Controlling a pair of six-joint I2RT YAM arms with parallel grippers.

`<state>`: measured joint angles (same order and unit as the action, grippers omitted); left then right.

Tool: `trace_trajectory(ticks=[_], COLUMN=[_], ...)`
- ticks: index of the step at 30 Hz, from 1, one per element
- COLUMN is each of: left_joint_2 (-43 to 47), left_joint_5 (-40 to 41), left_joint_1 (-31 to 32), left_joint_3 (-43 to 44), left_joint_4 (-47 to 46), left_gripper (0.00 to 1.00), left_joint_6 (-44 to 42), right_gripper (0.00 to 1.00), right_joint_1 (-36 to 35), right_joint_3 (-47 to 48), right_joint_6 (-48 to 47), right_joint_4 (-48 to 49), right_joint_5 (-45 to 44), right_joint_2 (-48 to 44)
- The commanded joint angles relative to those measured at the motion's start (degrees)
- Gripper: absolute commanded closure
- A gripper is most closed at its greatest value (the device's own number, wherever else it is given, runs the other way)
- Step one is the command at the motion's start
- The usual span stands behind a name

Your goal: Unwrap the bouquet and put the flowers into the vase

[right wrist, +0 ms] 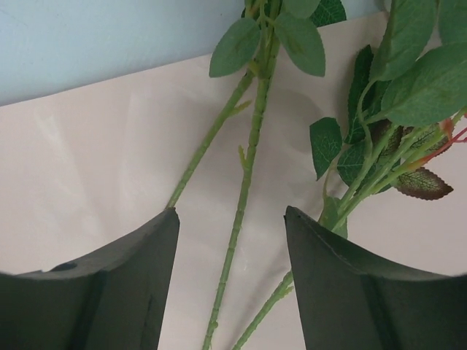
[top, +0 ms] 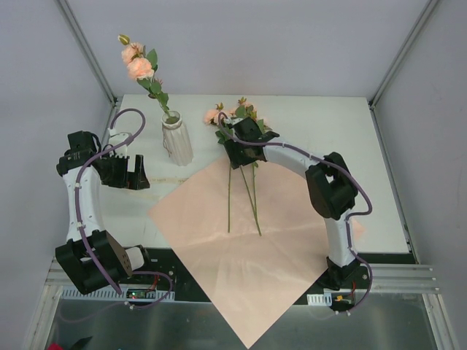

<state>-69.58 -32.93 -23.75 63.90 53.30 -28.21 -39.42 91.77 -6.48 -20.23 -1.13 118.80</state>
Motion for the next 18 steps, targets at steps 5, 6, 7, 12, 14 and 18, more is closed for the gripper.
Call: trace_trajectory(ticks=[5,6,7,12,14,18], left_joint_2=[1.6,1.5,1.5,1.4,1.6,1.6], left_joint_5=[-0.7,-0.8,-0.7,-1.9,-2.1,-1.8], left_joint_1=[-0.6,-0.6,-0.6,-0.6,-0.6,-0.6], left_joint_3=[-0.5,-0.7,-0.6,-0.4,-0.3,-0.2], left_joint_4=[1.1,1.1,1.2,1.3,1.7,2.0], left_gripper=[0.01,0.01,0.01,0.01,0.01,0.01], left_joint_6=[-2.5,-2.4,-2.4,-2.2,-2.5,-2.9], right_gripper=[0.43,0.43,0.43,0.50,0.62,0.90], right_joint_1=[0.4,0.4,0.4,0.4,0.4,0.3], right_joint_3=[4.3,4.5,4.6,6.3,6.9,8.7], right_joint_6=[0.6,0.7,0.6,1.6,2.3,3.3], right_joint_4=[-1.5,-1.6,-1.7,-3.3,-3.9,-4.4], right_joint_5=[-1.5,-1.5,-1.5,-2.2,-2.0,-2.6], right_joint_2=[3.2,3.7,4.6,7.5,7.9,8.4])
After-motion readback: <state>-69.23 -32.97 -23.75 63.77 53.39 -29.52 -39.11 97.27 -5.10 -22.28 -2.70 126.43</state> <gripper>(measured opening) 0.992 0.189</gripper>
